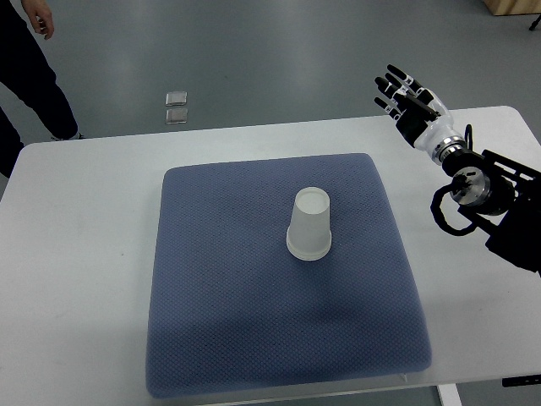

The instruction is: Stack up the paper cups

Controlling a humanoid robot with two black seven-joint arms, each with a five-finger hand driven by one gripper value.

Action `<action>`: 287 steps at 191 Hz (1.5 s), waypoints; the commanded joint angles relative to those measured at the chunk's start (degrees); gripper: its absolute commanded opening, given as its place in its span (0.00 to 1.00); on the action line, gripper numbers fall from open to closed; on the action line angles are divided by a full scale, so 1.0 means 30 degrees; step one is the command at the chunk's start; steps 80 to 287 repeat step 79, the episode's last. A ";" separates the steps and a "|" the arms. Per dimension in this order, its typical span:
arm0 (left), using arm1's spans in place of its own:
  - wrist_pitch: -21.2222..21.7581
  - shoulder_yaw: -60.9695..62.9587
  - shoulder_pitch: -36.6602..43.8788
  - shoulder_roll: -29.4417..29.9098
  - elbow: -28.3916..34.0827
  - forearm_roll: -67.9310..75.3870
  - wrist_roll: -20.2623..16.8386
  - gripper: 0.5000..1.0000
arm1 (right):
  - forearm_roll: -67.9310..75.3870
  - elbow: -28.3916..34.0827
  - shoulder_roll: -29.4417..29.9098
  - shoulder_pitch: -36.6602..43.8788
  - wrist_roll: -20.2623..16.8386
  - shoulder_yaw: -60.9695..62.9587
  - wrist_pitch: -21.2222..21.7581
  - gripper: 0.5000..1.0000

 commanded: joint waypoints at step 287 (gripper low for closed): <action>0.0000 0.0000 0.0020 0.0000 0.0000 -0.0006 0.0000 1.00 | -0.0510 -0.0414 0.0466 -0.0115 0.0289 0.0024 -0.0317 0.83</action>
